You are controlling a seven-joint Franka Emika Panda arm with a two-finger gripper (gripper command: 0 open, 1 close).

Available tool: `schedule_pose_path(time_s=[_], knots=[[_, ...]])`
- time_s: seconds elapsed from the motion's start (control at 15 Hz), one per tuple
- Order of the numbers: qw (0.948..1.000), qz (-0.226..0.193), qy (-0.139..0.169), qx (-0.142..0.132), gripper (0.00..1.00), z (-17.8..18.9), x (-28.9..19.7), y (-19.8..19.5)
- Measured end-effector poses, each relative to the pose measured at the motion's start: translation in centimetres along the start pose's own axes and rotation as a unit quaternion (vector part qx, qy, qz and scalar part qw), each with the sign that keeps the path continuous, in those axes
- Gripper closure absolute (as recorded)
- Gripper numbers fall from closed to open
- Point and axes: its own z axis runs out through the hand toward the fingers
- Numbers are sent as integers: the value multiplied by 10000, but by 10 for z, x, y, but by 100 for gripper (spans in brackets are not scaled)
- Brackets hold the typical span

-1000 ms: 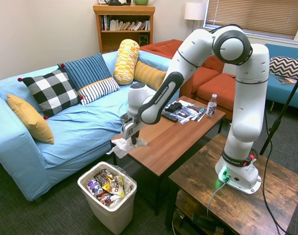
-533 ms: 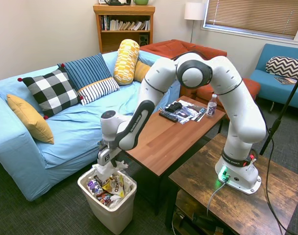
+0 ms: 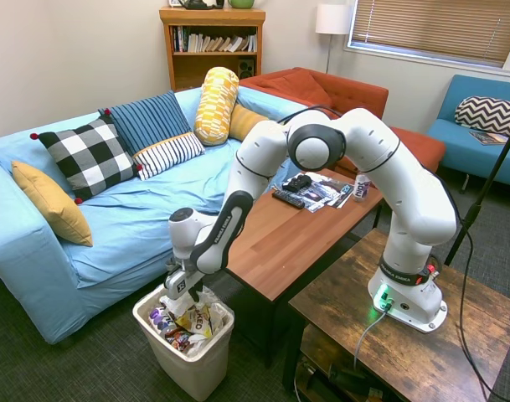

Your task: Throw the tissue in the trash bin

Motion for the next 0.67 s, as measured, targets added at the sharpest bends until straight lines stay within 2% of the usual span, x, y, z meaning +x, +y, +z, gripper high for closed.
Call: schedule_pose_path(time_s=[0.33,0.67], knots=[[10000,77,-62,10,0,0,1,-12],[9999,98,75,69,0,-33,-7,-26]])
